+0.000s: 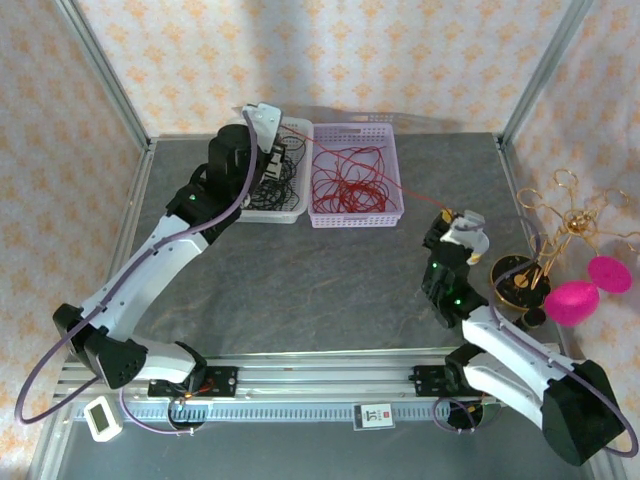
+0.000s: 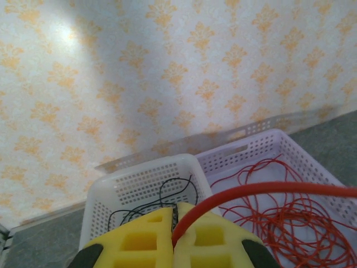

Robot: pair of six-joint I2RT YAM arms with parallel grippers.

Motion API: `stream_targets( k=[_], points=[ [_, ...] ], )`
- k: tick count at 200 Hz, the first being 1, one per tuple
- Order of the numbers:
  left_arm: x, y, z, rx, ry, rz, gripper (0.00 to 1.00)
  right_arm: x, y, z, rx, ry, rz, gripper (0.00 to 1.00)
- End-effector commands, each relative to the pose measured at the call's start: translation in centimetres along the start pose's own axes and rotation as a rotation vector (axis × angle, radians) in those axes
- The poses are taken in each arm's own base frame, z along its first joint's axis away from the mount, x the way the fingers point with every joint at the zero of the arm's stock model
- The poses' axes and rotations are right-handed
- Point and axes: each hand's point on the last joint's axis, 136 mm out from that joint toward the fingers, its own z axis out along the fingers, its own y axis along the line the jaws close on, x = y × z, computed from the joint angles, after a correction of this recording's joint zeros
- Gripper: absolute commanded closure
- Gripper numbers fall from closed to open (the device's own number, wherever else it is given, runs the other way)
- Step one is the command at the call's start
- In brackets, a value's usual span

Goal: Untangle the cables

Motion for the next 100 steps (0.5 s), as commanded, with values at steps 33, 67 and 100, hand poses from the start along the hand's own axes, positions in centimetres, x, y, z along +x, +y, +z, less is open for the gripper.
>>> stream_targets(
  k=[33,67,100],
  points=[
    [1.7,-2.5,2.2,0.094,0.067,-0.04,1.0,-3.5,6.0,3.2,-0.167,0.115,-0.055,0.72],
    [1.2,-2.3,2.0,0.085,0.057,-0.048,1.0,-4.6,9.1,2.8,-0.352,0.209,-0.068,0.26],
    [0.2,-2.7,1.6,0.125,0.042,-0.033,1.0,-5.9,14.6,-3.8,-0.851,0.136,-0.093,0.24]
  ],
)
